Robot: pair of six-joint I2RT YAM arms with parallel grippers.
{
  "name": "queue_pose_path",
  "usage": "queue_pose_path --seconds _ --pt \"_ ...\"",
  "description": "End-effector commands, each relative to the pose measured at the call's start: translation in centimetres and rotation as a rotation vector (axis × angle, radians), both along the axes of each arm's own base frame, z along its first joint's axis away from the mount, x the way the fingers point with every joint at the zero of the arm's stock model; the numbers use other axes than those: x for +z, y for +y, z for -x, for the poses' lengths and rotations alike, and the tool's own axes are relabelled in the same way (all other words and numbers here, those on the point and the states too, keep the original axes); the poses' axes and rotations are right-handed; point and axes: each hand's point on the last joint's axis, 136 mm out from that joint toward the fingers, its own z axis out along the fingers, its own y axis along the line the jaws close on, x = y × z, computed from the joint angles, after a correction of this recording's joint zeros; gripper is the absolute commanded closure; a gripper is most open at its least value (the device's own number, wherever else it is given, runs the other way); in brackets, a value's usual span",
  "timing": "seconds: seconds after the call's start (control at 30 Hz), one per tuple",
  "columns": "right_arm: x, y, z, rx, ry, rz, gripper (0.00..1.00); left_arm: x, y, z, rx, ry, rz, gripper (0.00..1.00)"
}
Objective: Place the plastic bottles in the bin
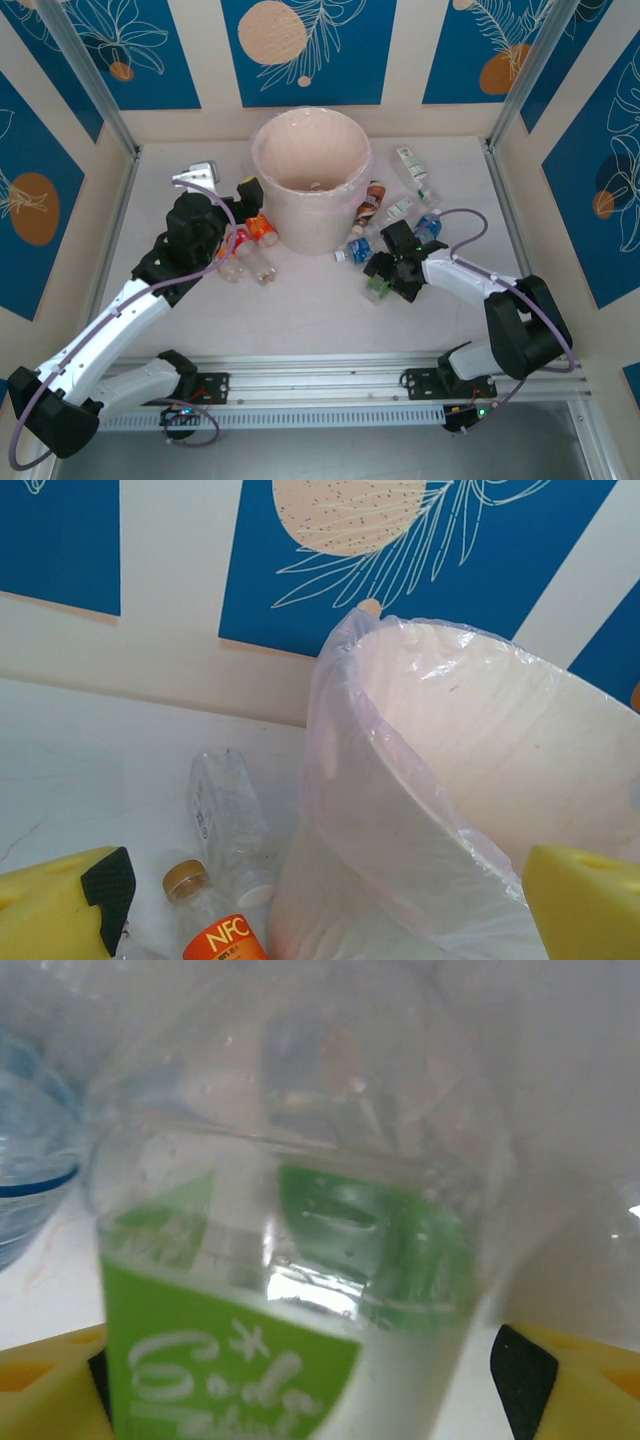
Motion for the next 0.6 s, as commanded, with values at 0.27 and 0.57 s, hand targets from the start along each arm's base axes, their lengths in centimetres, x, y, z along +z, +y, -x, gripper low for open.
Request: queue_pose_path --seconds 0.27,0.57 --pt "-0.9 -1.2 -0.8 -0.027 -0.038 0.099 0.23 -0.8 1.4 -0.4 0.054 0.014 0.043 0.00" --pt "0.4 -1.0 -0.8 0.009 -0.158 0.068 0.40 -1.7 1.6 -0.9 0.056 0.039 0.063 0.00"
